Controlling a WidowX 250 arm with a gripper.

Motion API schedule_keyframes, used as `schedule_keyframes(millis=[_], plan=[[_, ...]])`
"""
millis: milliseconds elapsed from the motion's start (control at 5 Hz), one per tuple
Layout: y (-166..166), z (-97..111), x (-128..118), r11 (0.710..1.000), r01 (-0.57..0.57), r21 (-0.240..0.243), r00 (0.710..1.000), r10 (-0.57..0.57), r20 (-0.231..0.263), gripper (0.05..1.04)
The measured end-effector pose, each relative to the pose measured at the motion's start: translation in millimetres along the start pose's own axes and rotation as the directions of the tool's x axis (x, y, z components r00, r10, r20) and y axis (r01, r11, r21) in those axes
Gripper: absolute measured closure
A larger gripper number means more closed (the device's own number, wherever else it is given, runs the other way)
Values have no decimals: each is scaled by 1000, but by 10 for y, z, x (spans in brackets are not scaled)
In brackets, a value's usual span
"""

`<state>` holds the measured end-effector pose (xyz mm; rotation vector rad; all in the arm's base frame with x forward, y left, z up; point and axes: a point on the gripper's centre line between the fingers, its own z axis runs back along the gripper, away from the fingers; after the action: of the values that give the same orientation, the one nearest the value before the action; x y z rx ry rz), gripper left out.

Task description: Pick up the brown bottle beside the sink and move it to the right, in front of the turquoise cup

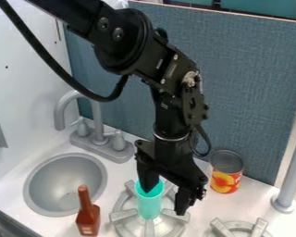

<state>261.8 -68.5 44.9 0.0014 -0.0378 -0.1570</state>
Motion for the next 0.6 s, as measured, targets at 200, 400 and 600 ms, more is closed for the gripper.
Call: schedule_keyframes(millis=[200,400,600], plan=[[7,-61,-34,1000,2,3,1000,-2,-24,82],[365,-99,-88,995,-104,8,994,104,-45,82],[700,-105,-114,982,-189,28,980,190,-53,82]])
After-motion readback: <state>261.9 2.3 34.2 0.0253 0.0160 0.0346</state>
